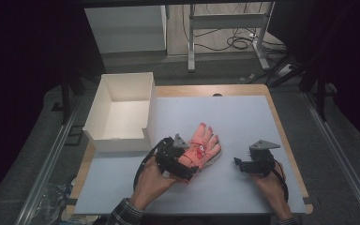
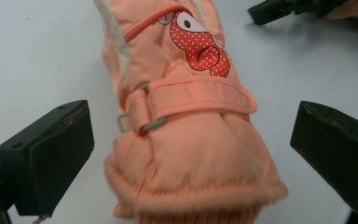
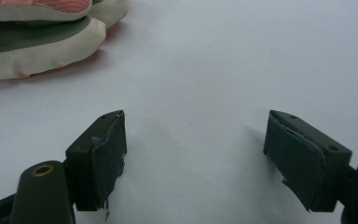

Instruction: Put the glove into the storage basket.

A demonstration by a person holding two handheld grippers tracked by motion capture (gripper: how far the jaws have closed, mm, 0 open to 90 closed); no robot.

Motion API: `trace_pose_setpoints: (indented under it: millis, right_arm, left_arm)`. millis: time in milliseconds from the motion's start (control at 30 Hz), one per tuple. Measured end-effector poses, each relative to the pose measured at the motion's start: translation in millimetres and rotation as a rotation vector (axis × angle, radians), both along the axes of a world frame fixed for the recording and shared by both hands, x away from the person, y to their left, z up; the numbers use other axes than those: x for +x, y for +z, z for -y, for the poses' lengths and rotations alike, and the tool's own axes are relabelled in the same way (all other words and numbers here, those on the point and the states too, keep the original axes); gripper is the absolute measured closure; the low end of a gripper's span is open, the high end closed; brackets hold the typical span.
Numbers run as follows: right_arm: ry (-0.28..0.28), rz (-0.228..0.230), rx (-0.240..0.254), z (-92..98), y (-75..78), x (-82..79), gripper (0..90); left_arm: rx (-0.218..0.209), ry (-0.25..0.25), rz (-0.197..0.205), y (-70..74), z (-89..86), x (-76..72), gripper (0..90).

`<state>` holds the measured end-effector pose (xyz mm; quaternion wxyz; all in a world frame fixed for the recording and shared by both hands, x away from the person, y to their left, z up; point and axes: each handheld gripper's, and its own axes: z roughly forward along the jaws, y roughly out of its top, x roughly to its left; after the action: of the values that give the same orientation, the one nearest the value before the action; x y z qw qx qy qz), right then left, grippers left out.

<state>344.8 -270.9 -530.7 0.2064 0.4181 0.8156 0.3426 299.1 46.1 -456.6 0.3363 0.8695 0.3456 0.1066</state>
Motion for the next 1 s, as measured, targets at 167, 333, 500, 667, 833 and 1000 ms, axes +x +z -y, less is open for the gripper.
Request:
trace_pose_setpoints:
  millis: [167,333,500,667,833,1000]
  right_arm:
    - [-0.001,0.000,0.001,0.0,-0.1,-0.1,21.4]
    - [-0.001,0.000,0.002,0.1,-0.2,-0.1,21.4]
    - [-0.002,0.000,0.003,0.1,-0.2,-0.1,21.3]
    - [-0.001,0.000,0.002,0.1,-0.3,-0.2,21.3]
    - [-0.002,0.001,0.002,0.1,-0.4,-0.2,21.3]
    - [-0.001,0.001,0.001,0.0,-0.4,-0.2,21.3]
  left_arm:
    - [0.071,0.039,0.020,-10.7,10.1,5.7,0.0]
    - [0.080,0.029,-0.054,-28.8,10.4,14.9,0.0]
    - [0.052,0.028,-0.098,-42.0,3.4,19.3,0.0]
    - [0.056,0.008,-0.123,-55.8,5.0,17.3,1.1]
    - [0.057,-0.001,-0.145,-66.5,7.3,17.9,2.5]
    - [0.042,-0.008,-0.146,-69.9,5.2,16.3,8.4]
